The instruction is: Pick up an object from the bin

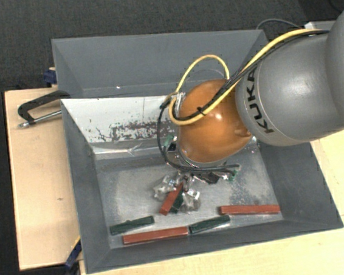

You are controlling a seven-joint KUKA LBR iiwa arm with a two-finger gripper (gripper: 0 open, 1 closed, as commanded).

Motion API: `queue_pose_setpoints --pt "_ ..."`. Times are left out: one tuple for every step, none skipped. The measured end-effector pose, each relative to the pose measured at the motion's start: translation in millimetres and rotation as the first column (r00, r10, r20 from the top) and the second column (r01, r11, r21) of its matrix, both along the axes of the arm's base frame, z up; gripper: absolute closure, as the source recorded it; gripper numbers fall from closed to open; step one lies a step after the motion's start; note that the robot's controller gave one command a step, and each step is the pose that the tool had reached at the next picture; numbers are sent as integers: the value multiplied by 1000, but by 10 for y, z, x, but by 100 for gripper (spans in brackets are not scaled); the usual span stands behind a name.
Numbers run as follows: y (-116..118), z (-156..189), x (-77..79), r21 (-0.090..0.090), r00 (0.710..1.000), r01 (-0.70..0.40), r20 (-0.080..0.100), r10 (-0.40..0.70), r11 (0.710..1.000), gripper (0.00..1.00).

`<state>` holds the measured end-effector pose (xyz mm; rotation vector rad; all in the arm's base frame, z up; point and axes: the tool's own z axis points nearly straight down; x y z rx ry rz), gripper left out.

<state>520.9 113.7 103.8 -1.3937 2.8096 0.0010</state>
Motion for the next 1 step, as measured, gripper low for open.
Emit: queue_pose_setpoints --pt "2 124 -11 -1 1000 0 -6 0 1000 100"
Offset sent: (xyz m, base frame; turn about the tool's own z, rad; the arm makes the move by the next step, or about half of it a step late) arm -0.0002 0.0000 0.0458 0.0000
